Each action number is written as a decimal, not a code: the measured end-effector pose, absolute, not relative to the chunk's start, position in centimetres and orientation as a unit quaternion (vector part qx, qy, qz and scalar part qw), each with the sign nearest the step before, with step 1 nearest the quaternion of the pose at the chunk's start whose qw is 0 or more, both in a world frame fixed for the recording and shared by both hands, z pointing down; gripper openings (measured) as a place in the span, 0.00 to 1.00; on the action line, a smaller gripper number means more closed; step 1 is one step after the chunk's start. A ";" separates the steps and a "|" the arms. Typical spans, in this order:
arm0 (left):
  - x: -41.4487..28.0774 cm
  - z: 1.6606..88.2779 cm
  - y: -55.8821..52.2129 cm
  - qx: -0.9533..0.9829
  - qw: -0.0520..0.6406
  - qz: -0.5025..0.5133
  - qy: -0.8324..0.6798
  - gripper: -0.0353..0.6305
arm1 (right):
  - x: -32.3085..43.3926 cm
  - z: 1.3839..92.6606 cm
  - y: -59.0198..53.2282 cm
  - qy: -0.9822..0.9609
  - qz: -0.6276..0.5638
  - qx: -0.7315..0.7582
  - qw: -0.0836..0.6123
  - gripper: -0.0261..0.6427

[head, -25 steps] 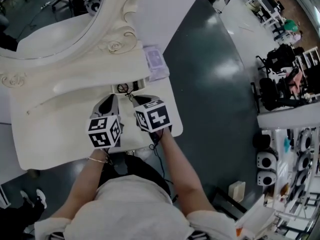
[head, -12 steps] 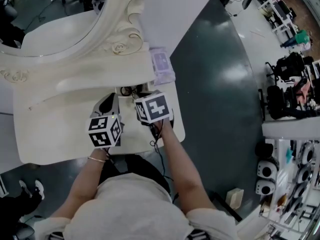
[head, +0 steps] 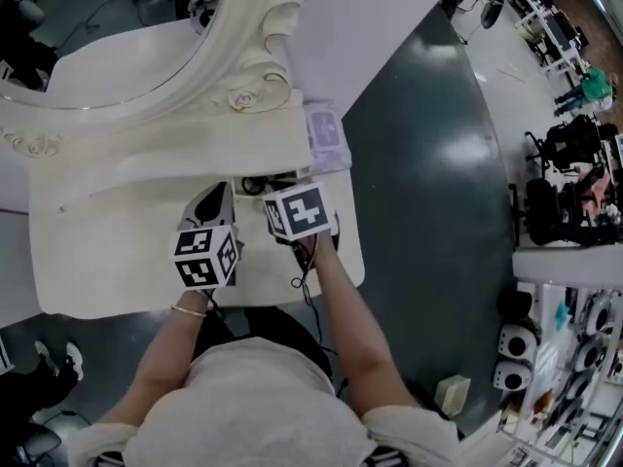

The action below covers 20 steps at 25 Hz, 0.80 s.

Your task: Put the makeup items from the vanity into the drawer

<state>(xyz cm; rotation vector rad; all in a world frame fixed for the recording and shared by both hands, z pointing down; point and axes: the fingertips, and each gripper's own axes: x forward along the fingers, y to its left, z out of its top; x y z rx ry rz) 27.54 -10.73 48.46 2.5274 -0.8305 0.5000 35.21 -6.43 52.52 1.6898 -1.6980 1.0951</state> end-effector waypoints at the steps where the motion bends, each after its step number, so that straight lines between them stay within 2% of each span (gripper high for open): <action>1: 27.5 48.5 -10.8 0.912 0.216 0.182 -0.299 0.06 | 35.2 52.6 -6.5 -0.625 0.400 0.623 0.249 0.08; 5: 27.6 48.9 -10.8 0.911 0.214 0.187 -0.297 0.06 | 35.3 52.8 -6.3 -0.629 0.395 0.627 0.235 0.09; 7: 27.7 49.0 -10.6 0.912 0.213 0.189 -0.295 0.06 | 35.5 53.0 -6.0 -0.627 0.392 0.633 0.229 0.20; 8: 27.7 49.0 -10.5 0.912 0.213 0.190 -0.294 0.06 | 35.6 53.0 -5.8 -0.625 0.390 0.637 0.226 0.22; 12: 27.5 49.1 -10.1 0.915 0.207 0.195 -0.287 0.06 | 36.1 52.6 -5.2 -0.611 0.372 0.664 0.218 0.22; 16: 27.2 49.4 -9.9 0.916 0.203 0.200 -0.283 0.06 | 37.1 52.8 -4.7 -0.592 0.356 0.689 0.220 0.13; 20: 26.7 49.9 -9.8 0.913 0.205 0.204 -0.286 0.06 | 37.3 52.9 -5.0 -0.591 0.359 0.690 0.214 0.13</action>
